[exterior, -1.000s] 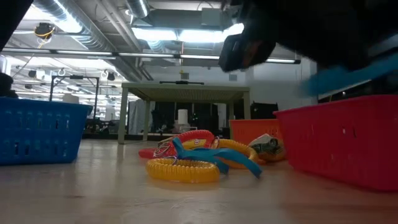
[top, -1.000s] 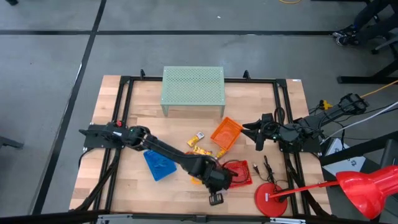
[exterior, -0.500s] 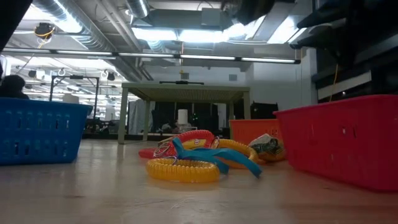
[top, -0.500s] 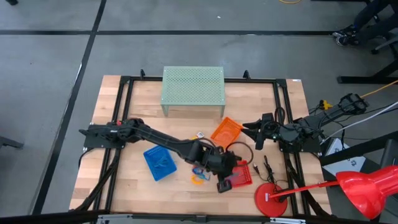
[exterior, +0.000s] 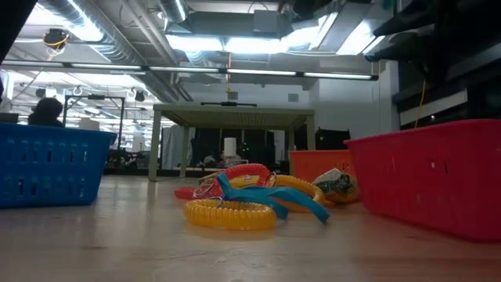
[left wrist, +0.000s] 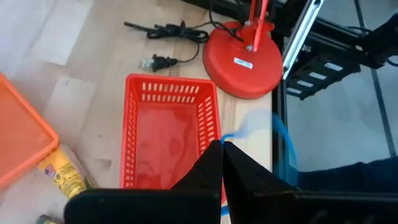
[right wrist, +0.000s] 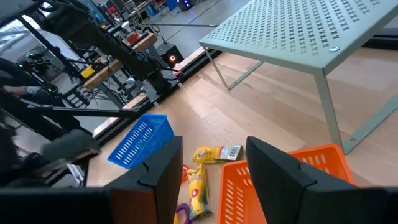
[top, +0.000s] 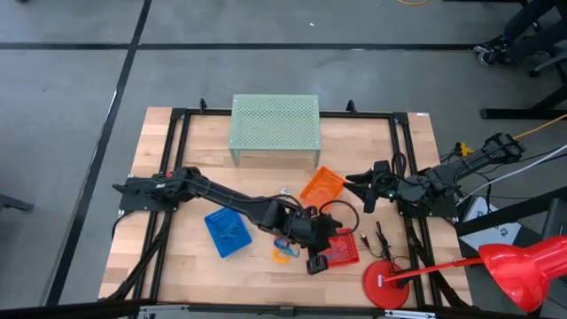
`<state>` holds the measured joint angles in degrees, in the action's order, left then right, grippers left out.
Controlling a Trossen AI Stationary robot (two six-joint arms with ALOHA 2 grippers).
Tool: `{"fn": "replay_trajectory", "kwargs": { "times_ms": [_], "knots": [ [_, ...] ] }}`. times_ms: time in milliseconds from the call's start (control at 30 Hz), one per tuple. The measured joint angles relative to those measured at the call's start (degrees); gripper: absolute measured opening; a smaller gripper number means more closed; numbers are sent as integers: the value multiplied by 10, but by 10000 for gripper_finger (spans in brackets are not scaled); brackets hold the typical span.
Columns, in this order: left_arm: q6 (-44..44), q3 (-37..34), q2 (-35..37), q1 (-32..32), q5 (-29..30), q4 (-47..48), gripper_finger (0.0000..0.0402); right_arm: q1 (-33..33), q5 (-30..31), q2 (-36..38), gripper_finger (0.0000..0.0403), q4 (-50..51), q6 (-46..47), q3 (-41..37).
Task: Pick & Place Office Desk Supplies
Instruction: Put the blue rubberband into the blue bin
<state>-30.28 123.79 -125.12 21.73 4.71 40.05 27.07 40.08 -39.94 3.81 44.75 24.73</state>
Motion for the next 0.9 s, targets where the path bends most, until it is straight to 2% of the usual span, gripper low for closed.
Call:
{"fn": "replay_trajectory", "kwargs": {
  "times_ms": [167, 400, 600, 667, 733, 833, 900],
  "knots": [
    [-6, 0, 10, 13, 31, 3, 2, 0, 6, -1, 178, 2, -2, 0],
    [8, 0, 21, 14, 30, -26, 2, 0, 11, -1, 178, 1, 3, 0],
    [43, 0, 73, 14, 29, -75, 2, 0, 11, -1, 178, 1, 17, 0],
    [67, 0, 99, 14, 31, -65, 2, 0, 12, -1, 178, 1, 22, 0],
    [84, 0, 129, 14, 51, -14, 2, 0, 26, -1, 178, 0, 30, 0],
    [89, -44, 179, 7, 63, 25, 2, 0, 45, -2, 178, 0, 38, 0],
    [98, -113, 225, 6, 63, -19, 2, 0, 56, -2, 178, 1, 43, 0]
  ]
}}
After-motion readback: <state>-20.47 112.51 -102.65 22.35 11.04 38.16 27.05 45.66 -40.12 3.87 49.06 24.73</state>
